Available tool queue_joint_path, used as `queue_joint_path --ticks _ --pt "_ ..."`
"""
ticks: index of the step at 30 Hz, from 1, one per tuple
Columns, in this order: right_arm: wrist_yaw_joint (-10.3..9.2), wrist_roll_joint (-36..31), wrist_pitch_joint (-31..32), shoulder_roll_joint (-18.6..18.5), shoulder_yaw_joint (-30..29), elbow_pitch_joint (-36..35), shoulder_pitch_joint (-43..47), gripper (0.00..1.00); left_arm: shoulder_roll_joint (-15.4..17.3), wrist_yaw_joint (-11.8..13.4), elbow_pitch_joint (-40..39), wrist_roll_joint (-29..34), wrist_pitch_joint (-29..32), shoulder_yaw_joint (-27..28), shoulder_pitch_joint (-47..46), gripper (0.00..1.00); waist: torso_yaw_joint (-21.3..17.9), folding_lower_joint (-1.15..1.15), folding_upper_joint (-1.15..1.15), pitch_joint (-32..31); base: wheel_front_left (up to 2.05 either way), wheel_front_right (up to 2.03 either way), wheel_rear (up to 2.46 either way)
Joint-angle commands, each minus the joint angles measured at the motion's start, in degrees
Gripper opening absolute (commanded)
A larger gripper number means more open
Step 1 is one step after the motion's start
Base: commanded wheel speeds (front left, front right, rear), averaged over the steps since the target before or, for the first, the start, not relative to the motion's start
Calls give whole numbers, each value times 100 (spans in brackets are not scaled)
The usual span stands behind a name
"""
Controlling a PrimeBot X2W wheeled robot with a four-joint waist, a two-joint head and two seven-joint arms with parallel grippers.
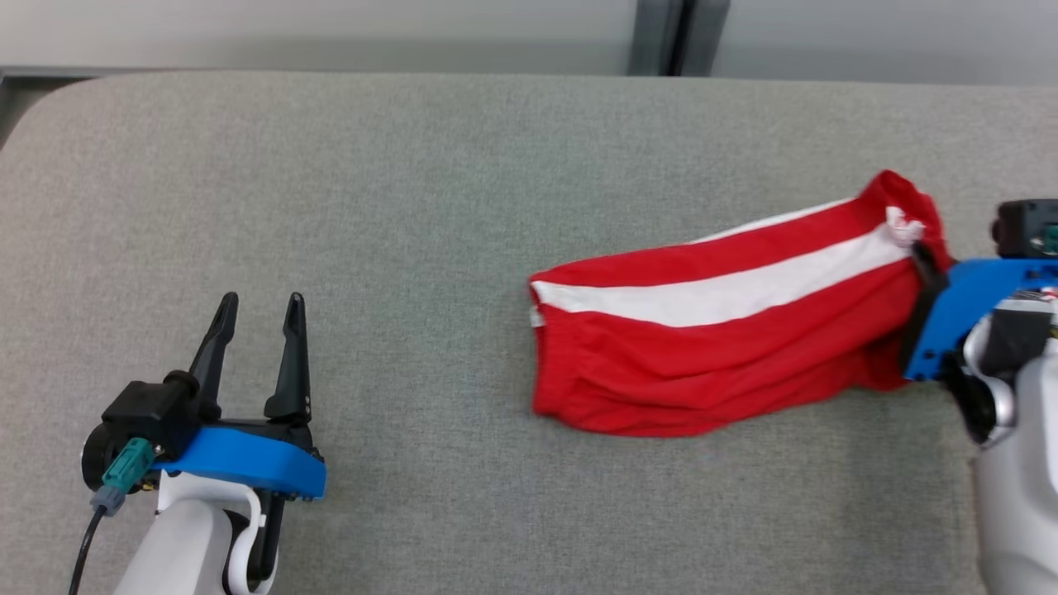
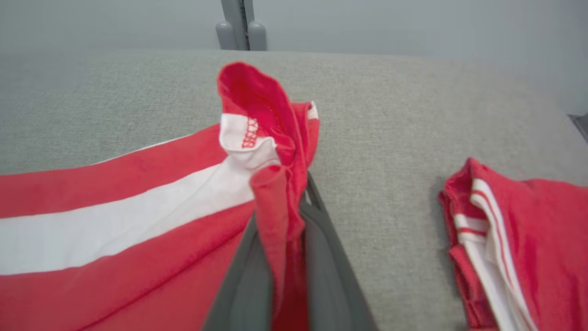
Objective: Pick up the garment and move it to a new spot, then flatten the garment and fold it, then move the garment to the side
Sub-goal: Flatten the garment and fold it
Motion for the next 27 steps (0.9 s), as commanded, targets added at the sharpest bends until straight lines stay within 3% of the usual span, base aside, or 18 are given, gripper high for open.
queue_joint_path --ticks 1,5,10,14,20,27 --pt "2 -126 56 -131 -118 -212 194 0 2 -4 6 -17 -23 4 82 100 -103 0 0 -158 0 0 0" --pt "3 -359 199 -255 -274 -641 454 0 -10 25 2 -18 -23 -11 183 100 -169 0 0 -330 0 0 0" --pt "2 -451 354 -189 -63 -1079 596 0 3 59 -44 -57 -5 -26 288 100 -183 0 0 -440 0 0 0" --pt "3 -302 480 -71 431 -1260 651 0 17 64 -91 -73 25 -53 315 100 -114 0 0 -476 0 0 0" --pt "2 40 694 163 1622 -1399 609 0 32 70 -127 -96 55 -76 329 100 17 0 0 -472 0 0 0" --pt "2 306 875 358 2477 -947 382 0 -6 48 -141 -120 46 -143 302 100 185 0 0 -385 0 0 0"
